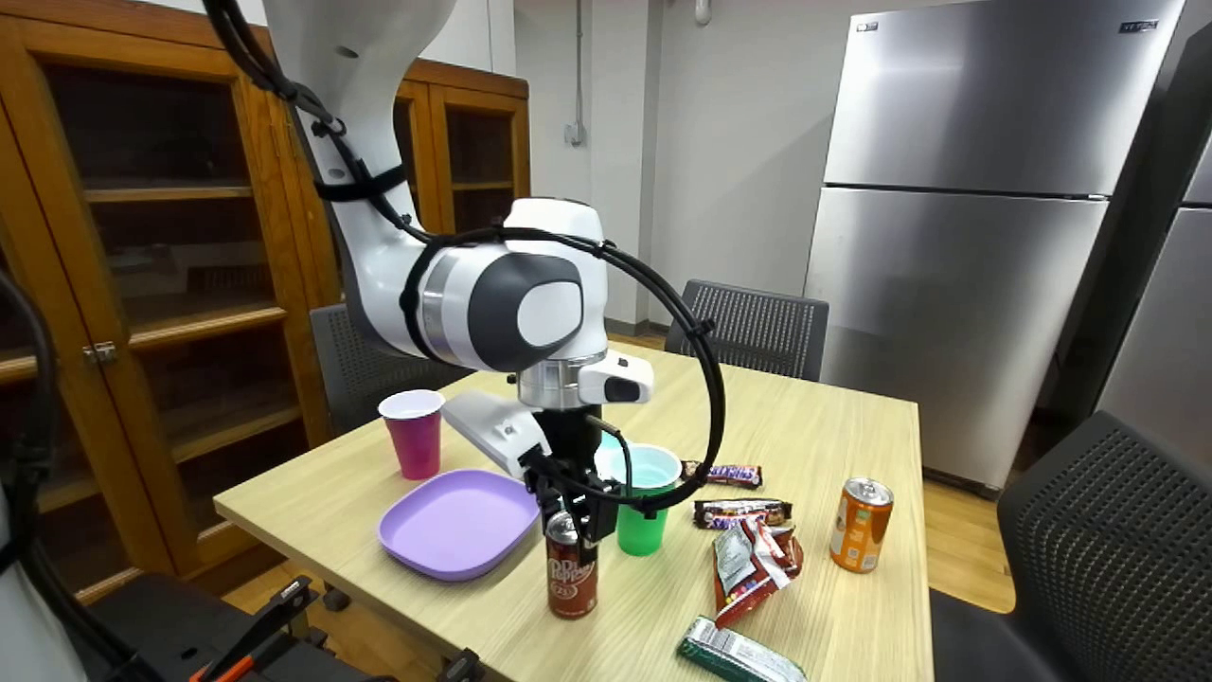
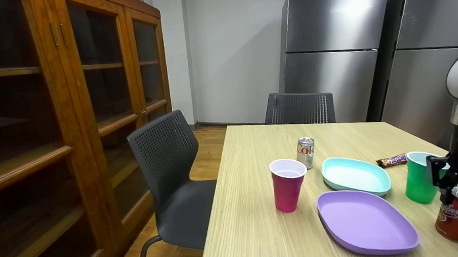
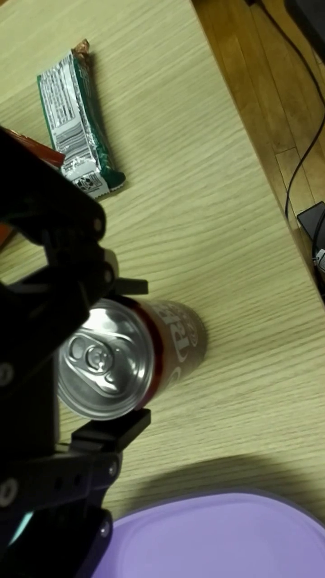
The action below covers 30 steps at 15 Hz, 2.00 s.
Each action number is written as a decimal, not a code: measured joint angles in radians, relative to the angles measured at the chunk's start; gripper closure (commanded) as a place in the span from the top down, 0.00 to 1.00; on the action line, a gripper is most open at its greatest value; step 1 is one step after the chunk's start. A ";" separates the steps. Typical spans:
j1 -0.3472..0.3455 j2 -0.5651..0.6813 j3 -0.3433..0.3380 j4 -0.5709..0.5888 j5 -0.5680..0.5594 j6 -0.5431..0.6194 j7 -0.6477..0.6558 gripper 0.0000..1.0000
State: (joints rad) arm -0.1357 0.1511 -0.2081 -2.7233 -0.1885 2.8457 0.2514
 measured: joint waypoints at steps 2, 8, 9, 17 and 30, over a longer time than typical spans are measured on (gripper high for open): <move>0.004 0.001 -0.002 0.001 0.000 0.001 0.000 0.38; 0.006 -0.002 -0.006 0.002 0.007 -0.003 0.000 0.38; 0.006 -0.008 -0.006 0.002 0.007 -0.007 0.000 0.38; 0.025 -0.091 0.028 0.025 0.069 -0.083 -0.001 0.38; 0.099 -0.070 0.122 0.174 0.142 -0.126 -0.001 0.38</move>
State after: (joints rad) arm -0.0362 0.0815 -0.0860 -2.5493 -0.0466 2.7195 0.2503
